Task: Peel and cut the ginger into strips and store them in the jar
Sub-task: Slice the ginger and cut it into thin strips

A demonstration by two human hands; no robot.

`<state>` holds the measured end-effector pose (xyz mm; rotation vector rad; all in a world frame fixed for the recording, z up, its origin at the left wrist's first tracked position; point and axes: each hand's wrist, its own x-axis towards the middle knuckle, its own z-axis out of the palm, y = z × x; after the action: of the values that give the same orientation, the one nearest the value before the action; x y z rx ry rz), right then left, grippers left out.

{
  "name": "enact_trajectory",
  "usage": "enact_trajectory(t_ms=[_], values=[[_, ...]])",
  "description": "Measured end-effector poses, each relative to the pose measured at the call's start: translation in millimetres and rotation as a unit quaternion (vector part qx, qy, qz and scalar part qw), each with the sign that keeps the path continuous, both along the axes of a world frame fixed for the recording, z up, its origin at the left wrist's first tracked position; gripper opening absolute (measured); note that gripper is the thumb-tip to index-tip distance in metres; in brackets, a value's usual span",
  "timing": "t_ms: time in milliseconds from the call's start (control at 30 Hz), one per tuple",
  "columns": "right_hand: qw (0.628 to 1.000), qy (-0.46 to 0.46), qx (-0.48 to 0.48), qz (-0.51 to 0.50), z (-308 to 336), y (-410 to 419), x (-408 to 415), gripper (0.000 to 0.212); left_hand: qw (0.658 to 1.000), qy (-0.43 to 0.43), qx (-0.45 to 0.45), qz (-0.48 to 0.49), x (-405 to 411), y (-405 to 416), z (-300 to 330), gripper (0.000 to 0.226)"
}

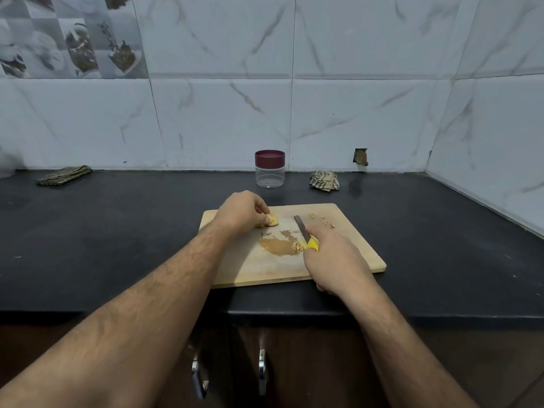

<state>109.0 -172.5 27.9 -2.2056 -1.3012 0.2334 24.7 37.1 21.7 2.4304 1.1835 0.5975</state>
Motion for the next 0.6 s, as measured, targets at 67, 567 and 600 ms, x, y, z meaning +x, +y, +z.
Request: enact_trajectory(t_ms=[67, 567, 600], values=[[1.000, -0.002, -0.001, -0.001, 0.0, -0.4, -1.9, 0.054, 1.000, -0.009, 0.012, 0.005, -0.4, -4.2, -1.4, 0.007], [0.999, -0.002, -0.035, 0.023, 3.2, -8.4, -21.7, 0.055, 0.999, 0.027, -0.011, -0.025, -29.2, -44.9, 10.2, 0.006], [0.999, -0.003, -0.040, 0.029, 3.7, -9.9, -24.1, 0.056, 0.999, 0.024, -0.024, -0.025, -29.4, -49.4, 11.5, 0.006]])
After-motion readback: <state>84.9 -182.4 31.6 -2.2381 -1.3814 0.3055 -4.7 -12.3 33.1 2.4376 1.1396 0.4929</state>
